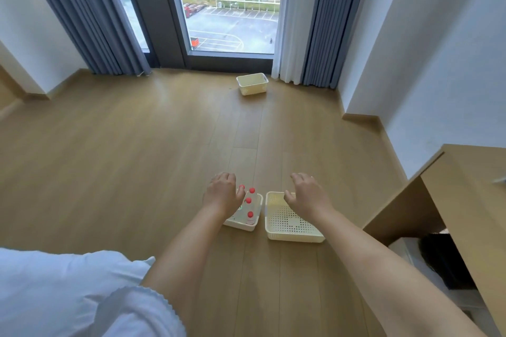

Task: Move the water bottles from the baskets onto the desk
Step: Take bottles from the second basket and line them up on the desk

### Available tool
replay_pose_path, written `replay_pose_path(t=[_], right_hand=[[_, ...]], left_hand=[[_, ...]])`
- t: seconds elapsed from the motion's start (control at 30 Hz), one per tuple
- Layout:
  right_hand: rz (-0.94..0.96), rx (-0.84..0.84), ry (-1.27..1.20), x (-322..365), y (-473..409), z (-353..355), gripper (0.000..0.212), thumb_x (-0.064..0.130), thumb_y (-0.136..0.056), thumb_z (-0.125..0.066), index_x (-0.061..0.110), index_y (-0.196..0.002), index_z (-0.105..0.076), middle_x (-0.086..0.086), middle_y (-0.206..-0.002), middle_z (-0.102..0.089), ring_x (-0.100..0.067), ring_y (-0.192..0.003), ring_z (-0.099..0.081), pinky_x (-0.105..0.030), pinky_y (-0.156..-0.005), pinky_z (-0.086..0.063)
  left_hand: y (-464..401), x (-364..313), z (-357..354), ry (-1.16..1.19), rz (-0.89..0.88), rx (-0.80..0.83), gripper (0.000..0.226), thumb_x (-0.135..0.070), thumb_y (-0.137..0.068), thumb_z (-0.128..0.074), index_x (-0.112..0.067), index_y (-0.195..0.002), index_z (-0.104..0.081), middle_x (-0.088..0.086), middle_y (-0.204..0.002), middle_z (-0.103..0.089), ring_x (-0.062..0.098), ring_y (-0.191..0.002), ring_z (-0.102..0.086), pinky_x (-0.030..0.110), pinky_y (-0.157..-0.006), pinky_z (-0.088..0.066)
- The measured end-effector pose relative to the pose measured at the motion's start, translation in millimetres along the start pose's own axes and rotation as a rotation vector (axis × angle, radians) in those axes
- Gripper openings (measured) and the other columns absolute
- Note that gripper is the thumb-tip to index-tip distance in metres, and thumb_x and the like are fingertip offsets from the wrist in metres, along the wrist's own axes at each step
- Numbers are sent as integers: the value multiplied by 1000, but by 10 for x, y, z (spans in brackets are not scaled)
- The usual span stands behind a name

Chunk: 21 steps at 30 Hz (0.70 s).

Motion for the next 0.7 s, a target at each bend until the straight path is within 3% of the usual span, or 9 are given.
replay_pose_path(t=[0.33,0.5,0.7], right_hand=[[63,61,34,109,-661,-168,49,29,-97,-43,7,-140,-36,-10,-142,-42,-25,-132,-38,-34,-112,-25],[86,70,9,72,-1115,-190,46,29,-96,-44,6,-135,-42,-12,-136,-48,-27,-124,-45,-35,-101,-39],[94,99,1,31,-1522,-354,46,30,-95,-46,6,-134,-43,-12,-133,-49,-29,-121,-46,-39,-96,-44]], left_hand=[[-445,259,-119,42,75,10,40,-29,-97,-39,-4,-128,-46,9,-137,-47,23,-130,-37,31,-107,-29],[-729,329,-231,44,146,34,43,-30,-98,-37,-4,-132,-43,9,-137,-47,22,-129,-39,29,-102,-32],[-987,383,-557,101,196,91,45,-31,-97,-40,-5,-134,-42,7,-138,-45,22,-130,-38,32,-100,-35]])
Point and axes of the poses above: each hand's wrist, its own y-axis away from the middle knuckle, its own z-axis out of the back of the hand, x = y × z, the point moved 5 cm from there along -y, towards the middle knuckle
